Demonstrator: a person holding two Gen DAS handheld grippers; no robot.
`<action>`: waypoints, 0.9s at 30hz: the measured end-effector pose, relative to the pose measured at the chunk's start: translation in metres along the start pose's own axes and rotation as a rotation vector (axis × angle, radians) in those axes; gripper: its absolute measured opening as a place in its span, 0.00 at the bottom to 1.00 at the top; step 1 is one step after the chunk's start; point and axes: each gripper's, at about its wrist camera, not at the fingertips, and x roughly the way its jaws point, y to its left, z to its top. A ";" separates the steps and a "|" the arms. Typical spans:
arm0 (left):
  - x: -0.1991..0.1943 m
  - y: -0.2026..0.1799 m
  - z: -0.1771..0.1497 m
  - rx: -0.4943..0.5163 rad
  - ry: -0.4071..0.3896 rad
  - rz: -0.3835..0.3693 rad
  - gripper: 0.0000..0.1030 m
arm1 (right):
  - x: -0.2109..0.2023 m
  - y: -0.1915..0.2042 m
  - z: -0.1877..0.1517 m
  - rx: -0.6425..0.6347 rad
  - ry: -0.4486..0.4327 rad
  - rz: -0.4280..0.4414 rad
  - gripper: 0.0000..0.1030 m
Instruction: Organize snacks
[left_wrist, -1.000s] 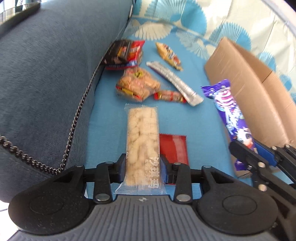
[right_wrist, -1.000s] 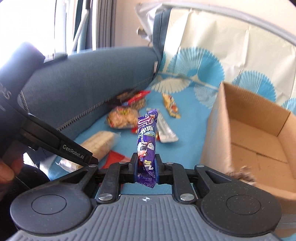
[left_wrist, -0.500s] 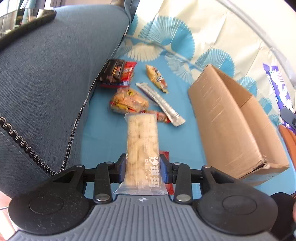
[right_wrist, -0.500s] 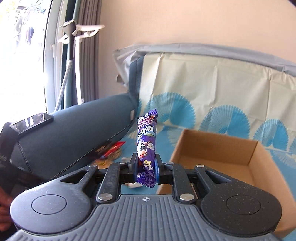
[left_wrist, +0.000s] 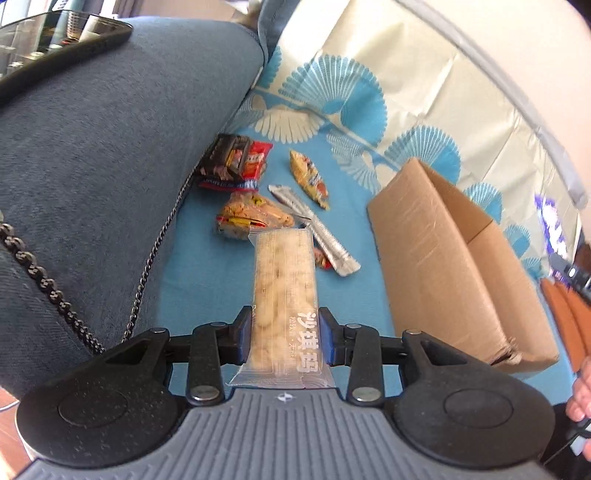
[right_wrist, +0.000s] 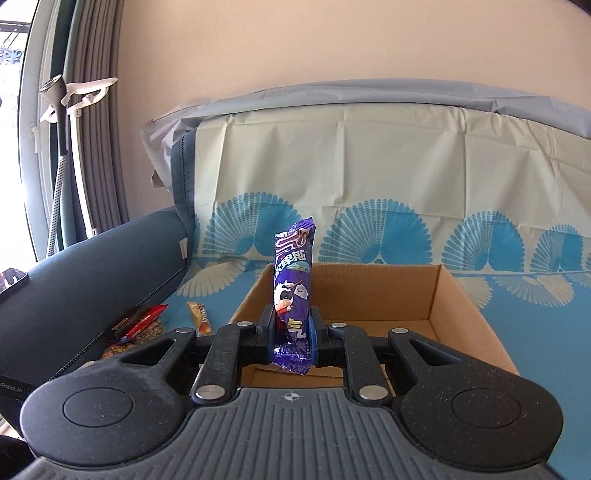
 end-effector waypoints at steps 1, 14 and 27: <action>-0.002 0.000 0.000 -0.004 -0.009 -0.008 0.39 | 0.000 -0.004 0.000 0.009 0.001 -0.011 0.17; -0.008 -0.024 0.004 0.024 -0.053 0.035 0.39 | 0.003 -0.045 0.000 0.085 0.030 -0.053 0.17; 0.010 -0.078 0.027 -0.094 -0.012 -0.099 0.39 | 0.002 -0.055 0.002 0.116 0.025 -0.033 0.17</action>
